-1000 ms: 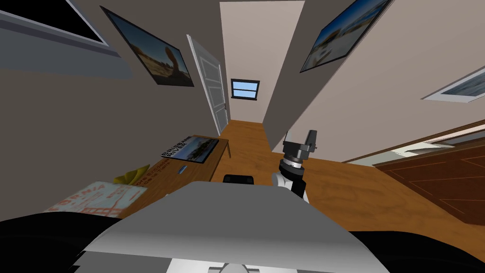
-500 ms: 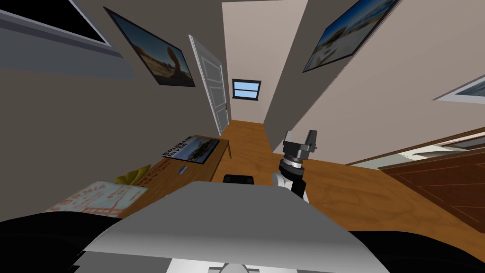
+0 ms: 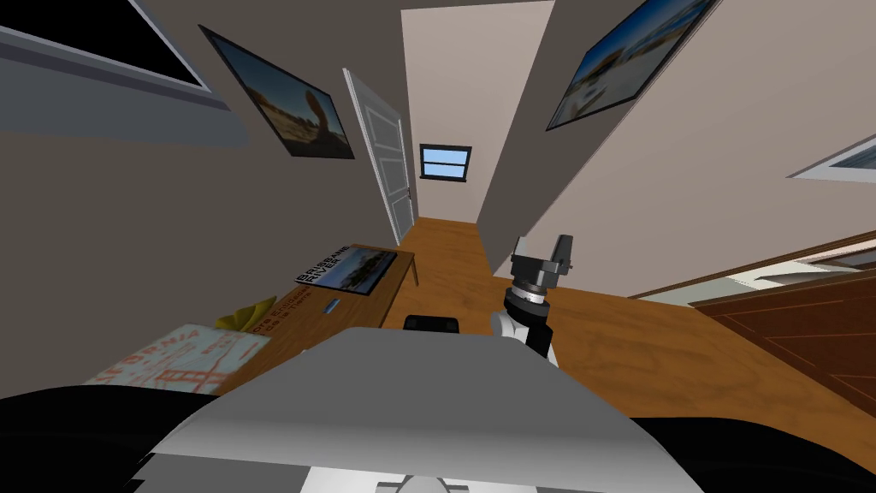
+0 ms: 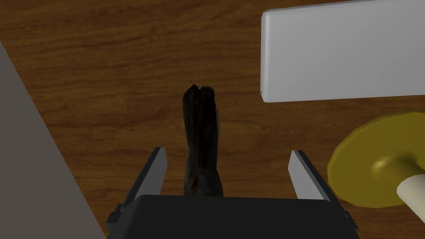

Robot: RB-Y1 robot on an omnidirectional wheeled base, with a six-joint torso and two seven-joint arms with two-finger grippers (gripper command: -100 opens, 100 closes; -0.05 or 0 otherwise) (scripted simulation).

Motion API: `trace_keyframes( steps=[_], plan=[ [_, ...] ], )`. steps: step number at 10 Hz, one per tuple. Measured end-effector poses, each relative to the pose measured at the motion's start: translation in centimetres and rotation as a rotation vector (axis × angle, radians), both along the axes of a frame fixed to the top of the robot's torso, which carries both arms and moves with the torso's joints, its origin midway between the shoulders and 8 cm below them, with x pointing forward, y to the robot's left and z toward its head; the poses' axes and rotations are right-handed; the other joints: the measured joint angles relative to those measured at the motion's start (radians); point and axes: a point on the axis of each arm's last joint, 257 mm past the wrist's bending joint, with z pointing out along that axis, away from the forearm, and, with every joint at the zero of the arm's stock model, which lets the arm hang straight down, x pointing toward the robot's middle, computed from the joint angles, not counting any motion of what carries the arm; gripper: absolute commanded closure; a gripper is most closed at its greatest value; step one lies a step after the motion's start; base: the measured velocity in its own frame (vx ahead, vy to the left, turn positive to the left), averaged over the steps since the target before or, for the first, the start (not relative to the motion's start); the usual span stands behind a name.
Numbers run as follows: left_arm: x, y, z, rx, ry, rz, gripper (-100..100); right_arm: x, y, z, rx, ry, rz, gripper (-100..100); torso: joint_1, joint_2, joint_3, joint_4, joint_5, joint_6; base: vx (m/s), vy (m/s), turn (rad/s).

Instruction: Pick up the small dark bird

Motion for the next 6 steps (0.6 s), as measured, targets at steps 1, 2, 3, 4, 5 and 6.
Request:
trace_keyframes(
  steps=[1,2,3,4,5,6],
  plan=[
    [0.2,-0.4,-0.5,0.000,-0.001,-0.007,-100,0.0,0.0,0.0,0.000,0.000,0.000,0,0.001,0.003,0.001,0.001,0.000,0.000,-0.092,0.027,-0.029],
    [0.7,-0.8,-1.2,0.008,-0.009,0.010,-100,0.0,0.0,0.0,0.000,0.000,0.000,0,0.002,0.005,0.003,0.001,0.001,0.000,-0.068,0.020,-0.020],
    [1.0,-1.1,-1.4,0.008,-0.012,0.001,-100,0.0,0.0,0.0,0.000,0.000,0.000,0,0.002,0.005,0.003,0.001,0.001,-0.001,-0.022,0.006,-0.006],
    [1.1,-1.1,-1.5,0.009,-0.014,0.005,100,0.0,0.0,0.0,0.000,0.000,0.000,0,0.003,0.004,0.002,0.000,0.002,-0.001,0.000,0.000,0.000],
    [1.0,-1.1,-1.5,0.009,-0.014,0.005,100,0.0,0.0,0.0,0.000,0.000,0.000,0,0.003,0.003,0.001,0.000,0.002,-0.001,-0.006,0.001,0.008],
    [1.0,-1.1,-1.4,0.010,-0.012,0.005,100,0.0,0.0,0.0,0.000,0.000,0.000,0,0.004,0.002,0.001,0.000,0.002,0.000,0.000,0.000,0.000]
  ],
)
